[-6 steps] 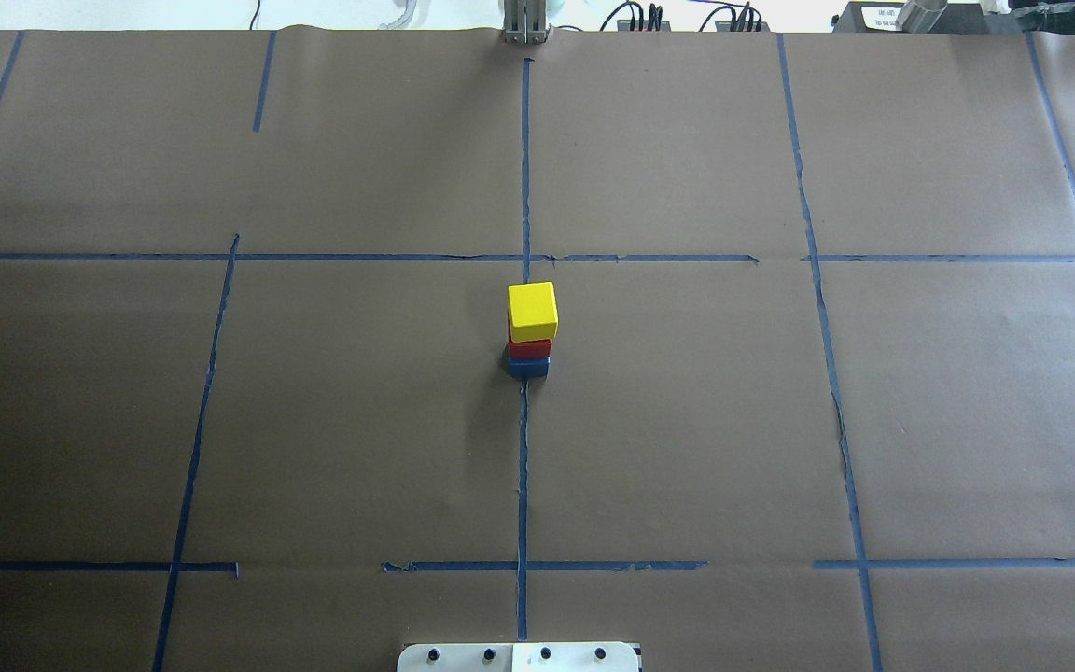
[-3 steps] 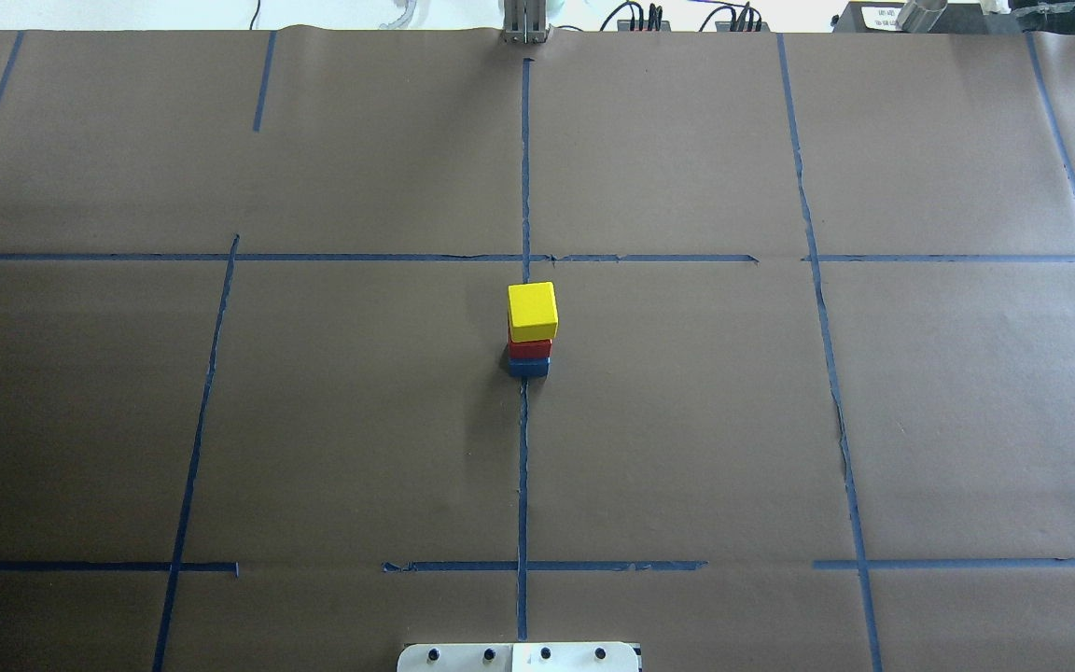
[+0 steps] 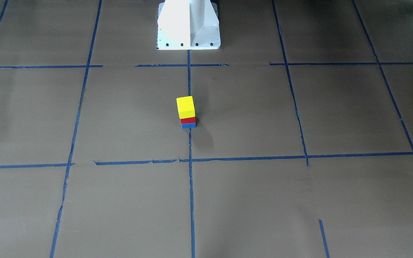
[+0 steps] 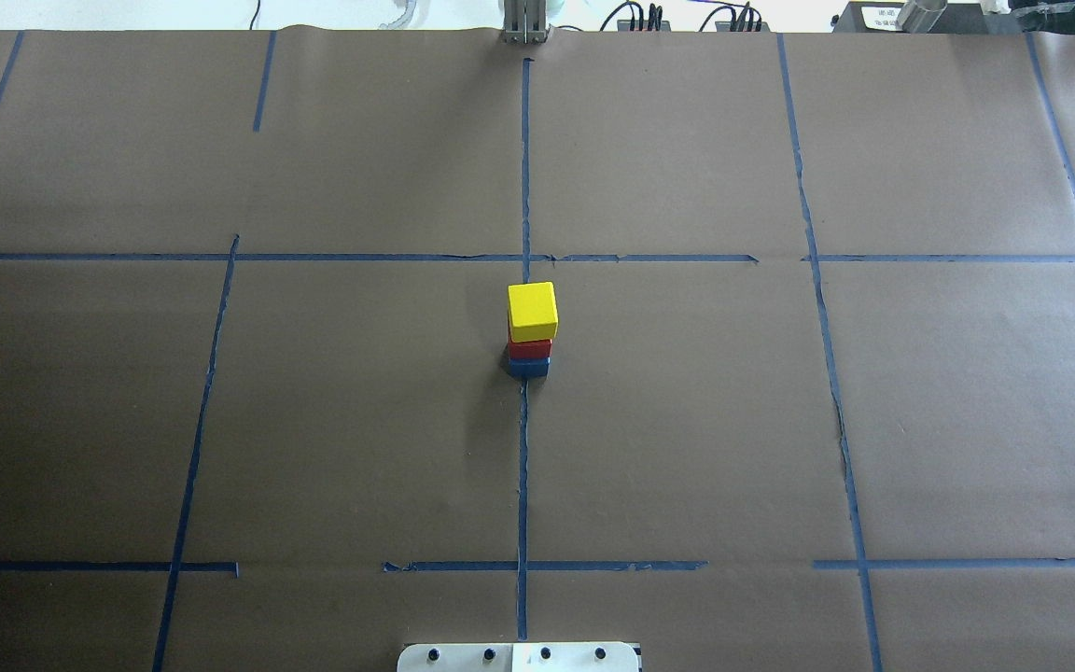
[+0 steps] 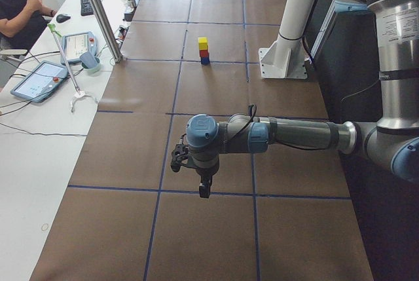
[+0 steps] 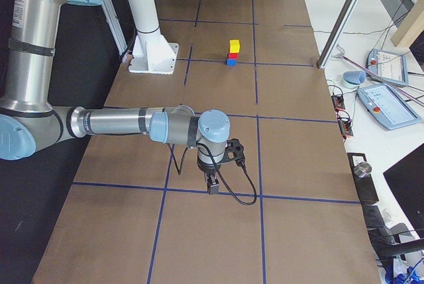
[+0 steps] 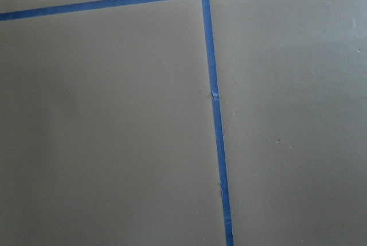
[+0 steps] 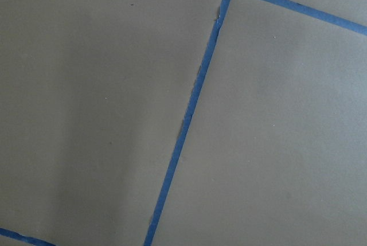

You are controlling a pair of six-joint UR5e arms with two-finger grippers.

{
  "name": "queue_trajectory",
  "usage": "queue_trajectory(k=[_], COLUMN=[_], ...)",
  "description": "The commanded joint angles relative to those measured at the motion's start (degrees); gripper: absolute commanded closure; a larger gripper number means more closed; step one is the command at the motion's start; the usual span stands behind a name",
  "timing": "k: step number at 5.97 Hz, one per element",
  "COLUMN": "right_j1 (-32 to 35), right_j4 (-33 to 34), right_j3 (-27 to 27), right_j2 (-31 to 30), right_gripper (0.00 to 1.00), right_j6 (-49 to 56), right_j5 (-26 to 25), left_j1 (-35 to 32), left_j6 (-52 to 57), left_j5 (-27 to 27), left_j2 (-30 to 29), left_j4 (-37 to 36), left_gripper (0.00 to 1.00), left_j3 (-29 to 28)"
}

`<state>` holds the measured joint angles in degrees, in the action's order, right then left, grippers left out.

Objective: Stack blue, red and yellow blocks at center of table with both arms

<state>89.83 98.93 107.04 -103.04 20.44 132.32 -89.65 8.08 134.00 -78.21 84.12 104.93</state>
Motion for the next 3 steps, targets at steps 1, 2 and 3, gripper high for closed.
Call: queue_trajectory(k=[1,2,3], right_j1=[0.0,0.0,0.1], right_j4=[-0.1,-0.1,-0.1], right_j3=[-0.1,-0.1,0.0], right_j2=[-0.1,-0.1,0.0], right_gripper=[0.00,0.00,0.00], right_j6=[-4.6,-6.3,-6.5], right_j5=[2.9,2.9,2.9], left_j1=[0.0,0.0,0.1], left_j6=[-0.1,-0.1,-0.1], left_j5=[-0.4,-0.3,-0.1], left_j2=[0.1,0.1,0.0], left_j4=[-0.1,-0.1,0.0], left_gripper=[0.00,0.00,0.00], left_j3=[-0.3,0.1,-0.2])
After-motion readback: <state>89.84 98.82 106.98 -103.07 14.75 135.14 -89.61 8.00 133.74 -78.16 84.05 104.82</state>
